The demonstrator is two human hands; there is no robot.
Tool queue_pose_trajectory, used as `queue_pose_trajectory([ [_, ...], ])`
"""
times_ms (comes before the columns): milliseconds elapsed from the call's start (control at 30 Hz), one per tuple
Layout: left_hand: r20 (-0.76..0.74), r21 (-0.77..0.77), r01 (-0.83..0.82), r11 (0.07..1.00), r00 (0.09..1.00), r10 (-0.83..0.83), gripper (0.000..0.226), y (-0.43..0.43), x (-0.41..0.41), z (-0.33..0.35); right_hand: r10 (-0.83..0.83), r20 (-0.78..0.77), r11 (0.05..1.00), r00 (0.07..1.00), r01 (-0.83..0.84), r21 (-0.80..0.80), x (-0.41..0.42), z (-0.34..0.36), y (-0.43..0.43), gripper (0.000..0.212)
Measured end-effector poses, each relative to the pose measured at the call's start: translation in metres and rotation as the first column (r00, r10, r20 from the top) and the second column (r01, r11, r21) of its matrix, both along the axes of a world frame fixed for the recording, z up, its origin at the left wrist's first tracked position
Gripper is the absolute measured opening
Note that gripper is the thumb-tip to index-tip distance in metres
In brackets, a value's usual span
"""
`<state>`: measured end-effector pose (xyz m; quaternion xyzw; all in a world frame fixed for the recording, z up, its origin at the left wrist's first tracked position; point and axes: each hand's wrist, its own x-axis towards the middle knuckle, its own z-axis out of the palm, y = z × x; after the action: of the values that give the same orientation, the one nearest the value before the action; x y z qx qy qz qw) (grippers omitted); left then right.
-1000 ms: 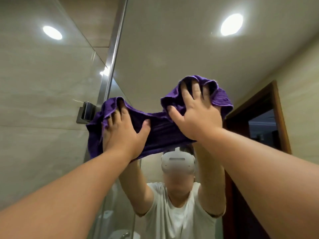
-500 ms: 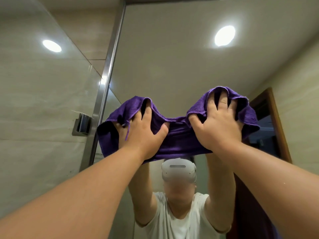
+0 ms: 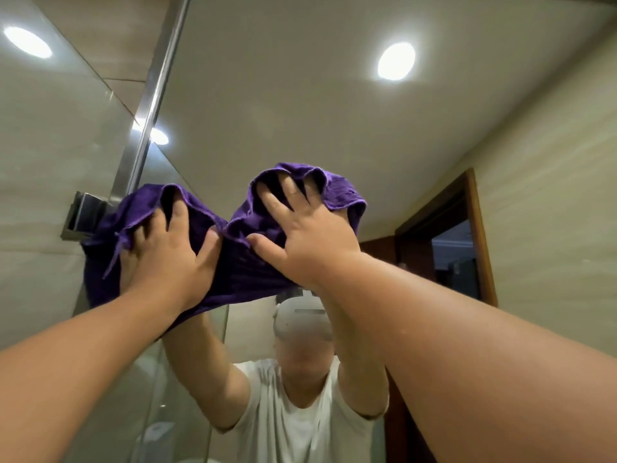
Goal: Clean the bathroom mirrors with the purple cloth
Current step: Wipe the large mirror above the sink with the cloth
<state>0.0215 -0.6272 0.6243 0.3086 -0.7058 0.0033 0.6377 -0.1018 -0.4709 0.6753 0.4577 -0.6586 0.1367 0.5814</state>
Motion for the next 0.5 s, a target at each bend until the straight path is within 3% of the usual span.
queue_pose_trajectory([
  [133, 0.016, 0.013, 0.0, 1.0, 1.0, 0.0, 0.086, 0.016, -0.013, 0.013, 0.007, 0.122, 0.987, 0.993, 0.013, -0.163, -0.017, 0.007, 0.024, 0.081],
  [367, 0.061, -0.177, 0.041, 0.983, 0.998, -0.031, 0.089, 0.08, -0.066, 0.047, -0.015, 0.239, 0.946, 0.971, 0.091, -0.312, -0.066, 0.013, 0.098, 0.087],
  [500, 0.1, -0.272, 0.172, 0.947, 0.984, -0.149, 0.086, 0.113, -0.091, 0.052, -0.043, 0.273, 0.911, 0.961, 0.15, -0.384, -0.086, 0.0, 0.132, 0.091],
])
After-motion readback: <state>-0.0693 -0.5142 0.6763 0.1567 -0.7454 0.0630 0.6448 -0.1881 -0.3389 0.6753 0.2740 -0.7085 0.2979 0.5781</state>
